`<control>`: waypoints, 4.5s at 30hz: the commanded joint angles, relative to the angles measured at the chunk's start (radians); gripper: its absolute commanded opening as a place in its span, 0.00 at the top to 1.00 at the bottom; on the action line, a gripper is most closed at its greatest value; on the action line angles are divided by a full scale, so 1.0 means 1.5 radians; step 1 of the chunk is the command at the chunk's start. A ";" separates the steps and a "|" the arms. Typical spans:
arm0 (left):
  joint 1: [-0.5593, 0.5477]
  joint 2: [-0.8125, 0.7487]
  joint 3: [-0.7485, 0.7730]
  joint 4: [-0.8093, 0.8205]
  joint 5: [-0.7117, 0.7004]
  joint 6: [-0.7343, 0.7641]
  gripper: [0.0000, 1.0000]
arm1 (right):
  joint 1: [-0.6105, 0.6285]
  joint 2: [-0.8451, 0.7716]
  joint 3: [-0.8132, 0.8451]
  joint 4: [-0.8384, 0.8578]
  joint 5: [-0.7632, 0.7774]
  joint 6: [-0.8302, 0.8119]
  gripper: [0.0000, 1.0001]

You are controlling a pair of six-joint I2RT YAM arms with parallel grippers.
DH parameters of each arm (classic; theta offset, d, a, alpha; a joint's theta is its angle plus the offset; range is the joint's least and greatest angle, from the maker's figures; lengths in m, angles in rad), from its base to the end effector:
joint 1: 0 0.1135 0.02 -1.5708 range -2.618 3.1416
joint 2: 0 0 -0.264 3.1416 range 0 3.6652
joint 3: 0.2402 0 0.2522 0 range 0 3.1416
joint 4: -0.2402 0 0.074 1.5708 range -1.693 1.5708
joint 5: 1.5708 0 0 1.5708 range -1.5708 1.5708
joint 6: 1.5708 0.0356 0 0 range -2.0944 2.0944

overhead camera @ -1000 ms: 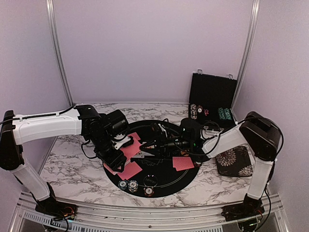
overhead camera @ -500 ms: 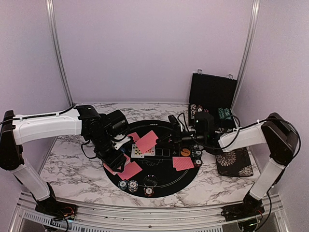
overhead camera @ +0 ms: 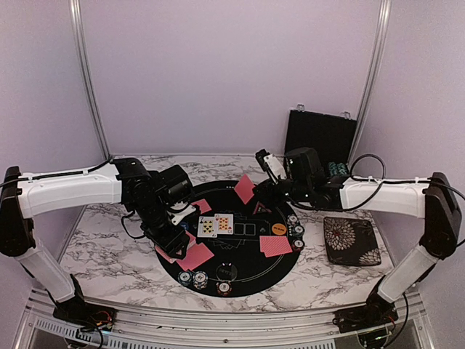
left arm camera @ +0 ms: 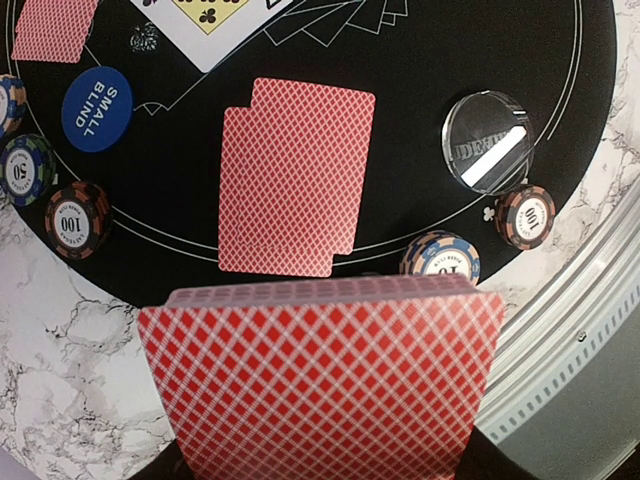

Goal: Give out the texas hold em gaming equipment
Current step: Flop the poker card in the community card area, then move the poker card to the community card area.

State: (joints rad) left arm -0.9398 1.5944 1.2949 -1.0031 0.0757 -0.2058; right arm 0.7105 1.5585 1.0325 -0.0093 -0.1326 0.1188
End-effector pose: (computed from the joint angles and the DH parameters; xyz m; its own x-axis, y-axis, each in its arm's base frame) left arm 0.1789 -0.2495 0.2569 -0.7238 0.6452 -0.2445 0.6835 0.7191 -0.1255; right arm 0.2643 0.2336 0.2506 -0.4708 -0.2501 -0.8461 -0.6817 0.7119 0.1689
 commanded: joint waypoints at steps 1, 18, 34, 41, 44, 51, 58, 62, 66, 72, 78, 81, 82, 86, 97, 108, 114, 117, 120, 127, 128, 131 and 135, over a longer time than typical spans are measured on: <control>0.000 -0.016 0.004 -0.004 -0.009 -0.001 0.49 | 0.059 0.049 0.038 -0.022 0.202 -0.202 1.00; 0.000 -0.021 0.003 -0.006 -0.012 -0.006 0.49 | 0.140 0.171 0.012 0.129 0.355 -0.401 1.00; 0.000 -0.022 0.002 -0.006 -0.010 -0.007 0.49 | 0.164 0.220 -0.002 0.133 0.350 -0.389 1.00; 0.000 -0.019 0.003 -0.005 -0.009 -0.007 0.49 | 0.173 0.210 -0.024 0.121 0.335 -0.362 0.96; 0.000 -0.017 0.003 -0.005 -0.009 -0.006 0.49 | 0.182 0.203 -0.036 0.117 0.328 -0.348 0.92; 0.000 -0.016 0.002 -0.004 -0.008 -0.008 0.49 | 0.208 0.190 -0.064 0.105 0.303 -0.309 0.83; 0.000 -0.019 -0.001 -0.004 -0.009 -0.010 0.49 | 0.207 0.148 -0.081 0.082 0.254 -0.247 0.66; 0.000 -0.019 -0.001 -0.003 -0.009 -0.010 0.49 | 0.168 0.117 -0.048 0.034 0.210 -0.164 0.59; 0.000 -0.018 -0.001 -0.002 -0.009 -0.010 0.49 | 0.103 0.107 0.015 -0.043 0.128 -0.046 0.57; 0.000 -0.015 0.000 -0.001 -0.009 -0.009 0.49 | 0.041 0.138 0.077 -0.113 -0.005 0.104 0.52; 0.000 -0.015 0.001 -0.001 -0.006 -0.009 0.49 | 0.002 0.147 0.047 -0.063 -0.120 0.218 0.43; 0.000 -0.015 0.000 -0.001 -0.007 -0.009 0.49 | -0.005 0.153 0.029 -0.035 -0.148 0.244 0.42; 0.000 -0.015 0.001 -0.002 -0.007 -0.009 0.49 | -0.008 0.155 0.022 -0.022 -0.162 0.254 0.42; 0.000 -0.015 0.001 -0.001 -0.007 -0.009 0.49 | -0.016 0.178 0.008 0.000 -0.184 0.286 0.42; 0.000 -0.018 0.001 -0.001 -0.007 -0.009 0.49 | -0.026 0.228 0.008 0.042 -0.139 0.317 0.41; 0.000 -0.015 0.001 -0.001 -0.009 -0.007 0.49 | -0.030 0.294 0.056 0.038 -0.116 0.318 0.41; 0.000 -0.014 0.001 -0.001 -0.009 -0.006 0.49 | -0.030 0.320 0.089 0.034 -0.116 0.315 0.41; 0.000 -0.014 -0.001 0.000 -0.009 -0.005 0.49 | -0.030 0.326 0.102 0.032 -0.119 0.315 0.41; -0.001 -0.015 -0.003 -0.001 -0.009 -0.003 0.49 | -0.030 0.326 0.106 0.021 -0.111 0.311 0.42; 0.001 -0.017 -0.005 0.000 -0.009 -0.003 0.49 | -0.028 0.265 0.133 -0.055 -0.054 0.271 0.42; 0.002 -0.018 -0.005 0.000 -0.010 -0.002 0.49 | -0.028 0.252 0.139 -0.069 -0.039 0.261 0.41; 0.003 -0.019 -0.006 0.000 -0.010 -0.002 0.49 | -0.028 0.223 0.164 -0.122 0.024 0.226 0.39; 0.004 -0.017 -0.005 0.000 -0.008 0.000 0.49 | -0.029 0.219 0.199 -0.190 0.118 0.142 0.31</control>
State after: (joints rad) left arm -0.9398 1.5944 1.2938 -1.0023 0.0692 -0.2184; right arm 0.6739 1.9278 1.2522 -0.1711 -0.1287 0.4721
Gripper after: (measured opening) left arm 0.674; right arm 0.651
